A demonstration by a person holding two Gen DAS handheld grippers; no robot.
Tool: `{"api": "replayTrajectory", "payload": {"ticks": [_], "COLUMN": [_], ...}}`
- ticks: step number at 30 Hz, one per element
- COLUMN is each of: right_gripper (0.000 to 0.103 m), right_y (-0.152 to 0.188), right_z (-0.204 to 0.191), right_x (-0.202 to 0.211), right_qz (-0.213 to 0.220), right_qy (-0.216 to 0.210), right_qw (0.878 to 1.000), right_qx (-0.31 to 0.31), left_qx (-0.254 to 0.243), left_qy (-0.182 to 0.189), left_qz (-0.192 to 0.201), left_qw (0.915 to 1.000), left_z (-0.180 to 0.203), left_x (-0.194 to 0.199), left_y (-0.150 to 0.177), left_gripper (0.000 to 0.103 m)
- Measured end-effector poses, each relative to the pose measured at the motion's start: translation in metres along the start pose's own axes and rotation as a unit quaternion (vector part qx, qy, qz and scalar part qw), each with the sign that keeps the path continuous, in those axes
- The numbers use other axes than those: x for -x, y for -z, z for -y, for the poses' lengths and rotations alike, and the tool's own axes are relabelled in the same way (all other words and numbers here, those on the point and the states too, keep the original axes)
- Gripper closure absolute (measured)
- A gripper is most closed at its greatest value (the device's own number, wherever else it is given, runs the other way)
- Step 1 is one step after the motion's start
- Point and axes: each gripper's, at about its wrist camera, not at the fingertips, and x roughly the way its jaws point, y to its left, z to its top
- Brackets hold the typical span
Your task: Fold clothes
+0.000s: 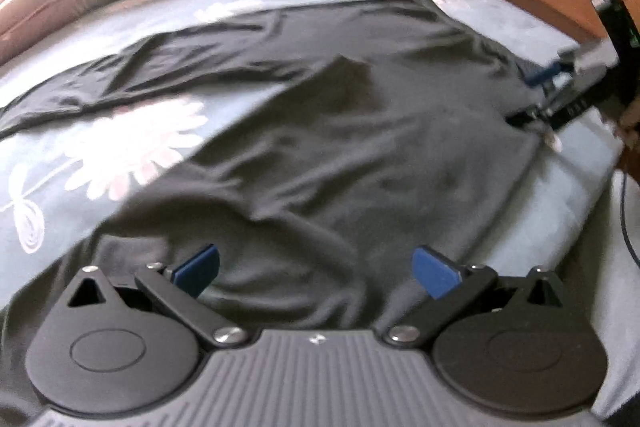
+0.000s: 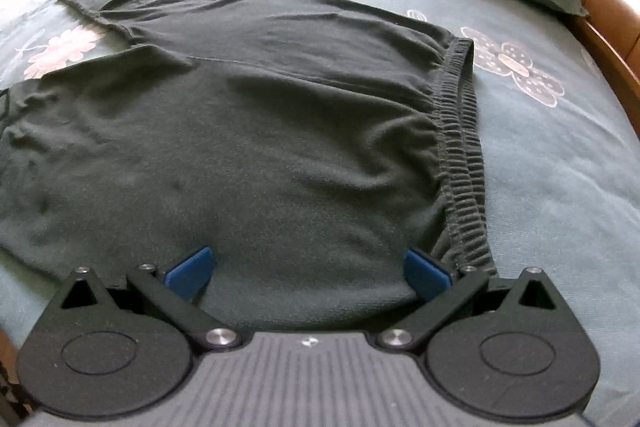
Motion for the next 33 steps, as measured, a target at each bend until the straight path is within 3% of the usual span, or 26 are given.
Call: {"api": "replayTrajectory", "payload": {"ticks": [2, 7, 11, 16, 21, 28, 32, 33], "right_gripper": [0.0, 0.0, 0.0, 0.0, 0.0, 0.0, 0.0, 0.0], "right_y": [0.001, 0.003, 0.0, 0.001, 0.001, 0.0, 0.0, 0.0], "right_z": [-0.002, -0.005, -0.005, -0.006, -0.006, -0.008, -0.009, -0.008], "right_x": [-0.001, 0.001, -0.001, 0.0, 0.0, 0.0, 0.0, 0.0], "right_qz": [-0.001, -0.004, -0.013, -0.013, -0.014, -0.019, -0.02, -0.02], "right_qy": [0.001, 0.006, 0.008, 0.011, 0.014, 0.021, 0.027, 0.027], "right_qw": [1.0, 1.0, 1.0, 1.0, 1.0, 0.999, 0.999, 0.999], "right_qx": [0.0, -0.003, -0.003, -0.008, -0.012, -0.017, -0.024, -0.026], "left_qx": [0.015, -0.018, -0.04, 0.006, 0.001, 0.005, 0.02, 0.015], "left_qy": [-0.003, -0.003, -0.017, -0.003, 0.006, 0.0, 0.008, 0.002], "left_qz": [0.0, -0.003, 0.026, -0.011, -0.007, 0.032, 0.001, 0.01], "left_qw": [0.9999, 0.9998, 0.9987, 0.9999, 1.0, 0.9995, 0.9998, 0.9998], "left_z": [-0.004, 0.003, 0.005, -0.007, -0.012, -0.023, -0.025, -0.025], "left_x": [0.001, 0.008, 0.019, 0.005, 0.018, 0.024, 0.003, 0.003], "left_y": [0.001, 0.009, 0.002, 0.005, 0.019, -0.004, 0.001, 0.007], "left_gripper": [0.001, 0.001, 0.001, 0.001, 0.001, 0.001, 0.001, 0.001]}}
